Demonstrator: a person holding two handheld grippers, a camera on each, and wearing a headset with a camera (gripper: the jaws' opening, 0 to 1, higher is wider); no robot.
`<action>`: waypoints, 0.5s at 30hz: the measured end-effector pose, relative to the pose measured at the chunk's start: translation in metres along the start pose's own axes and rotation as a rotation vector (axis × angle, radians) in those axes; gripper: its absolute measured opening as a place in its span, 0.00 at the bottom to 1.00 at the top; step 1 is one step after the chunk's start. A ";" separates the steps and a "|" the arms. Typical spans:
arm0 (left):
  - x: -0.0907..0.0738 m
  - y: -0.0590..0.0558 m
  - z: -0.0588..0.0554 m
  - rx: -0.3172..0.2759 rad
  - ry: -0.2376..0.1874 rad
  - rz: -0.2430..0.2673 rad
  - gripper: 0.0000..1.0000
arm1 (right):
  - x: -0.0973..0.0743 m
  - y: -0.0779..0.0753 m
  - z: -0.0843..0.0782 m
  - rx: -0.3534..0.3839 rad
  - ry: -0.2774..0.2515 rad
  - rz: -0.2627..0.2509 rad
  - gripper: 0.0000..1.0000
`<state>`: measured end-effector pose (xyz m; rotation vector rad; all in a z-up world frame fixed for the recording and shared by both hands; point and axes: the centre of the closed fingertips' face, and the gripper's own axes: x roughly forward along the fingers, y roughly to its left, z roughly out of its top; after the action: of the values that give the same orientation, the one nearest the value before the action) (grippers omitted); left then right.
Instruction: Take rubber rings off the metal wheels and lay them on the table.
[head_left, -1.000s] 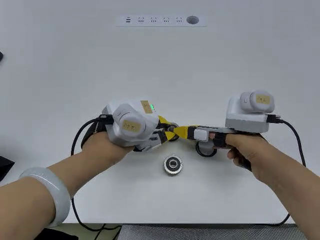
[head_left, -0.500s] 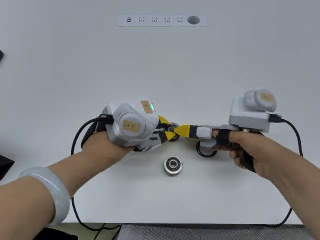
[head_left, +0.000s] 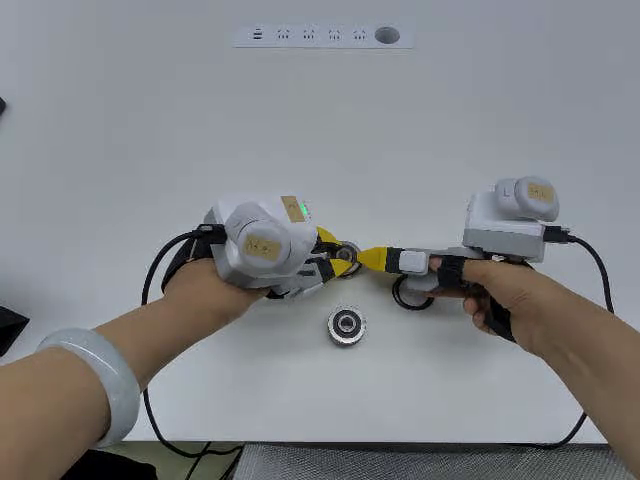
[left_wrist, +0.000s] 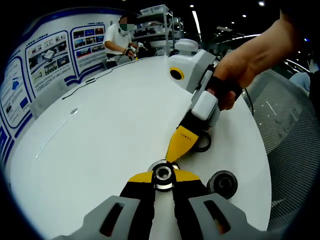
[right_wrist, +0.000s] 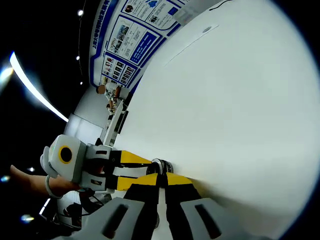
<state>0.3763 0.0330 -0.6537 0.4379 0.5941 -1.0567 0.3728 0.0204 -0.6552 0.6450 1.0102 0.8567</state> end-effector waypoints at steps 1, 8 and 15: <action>0.000 0.000 0.000 0.000 -0.001 0.000 0.13 | -0.002 0.001 0.002 0.007 -0.008 0.008 0.03; 0.000 0.000 0.000 0.000 0.000 -0.001 0.13 | -0.001 0.000 0.002 0.001 0.000 0.010 0.02; 0.000 0.001 0.000 -0.001 0.001 0.000 0.13 | -0.001 0.000 0.003 -0.005 0.003 0.005 0.02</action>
<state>0.3768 0.0336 -0.6538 0.4374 0.5956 -1.0561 0.3751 0.0192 -0.6540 0.6425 1.0092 0.8644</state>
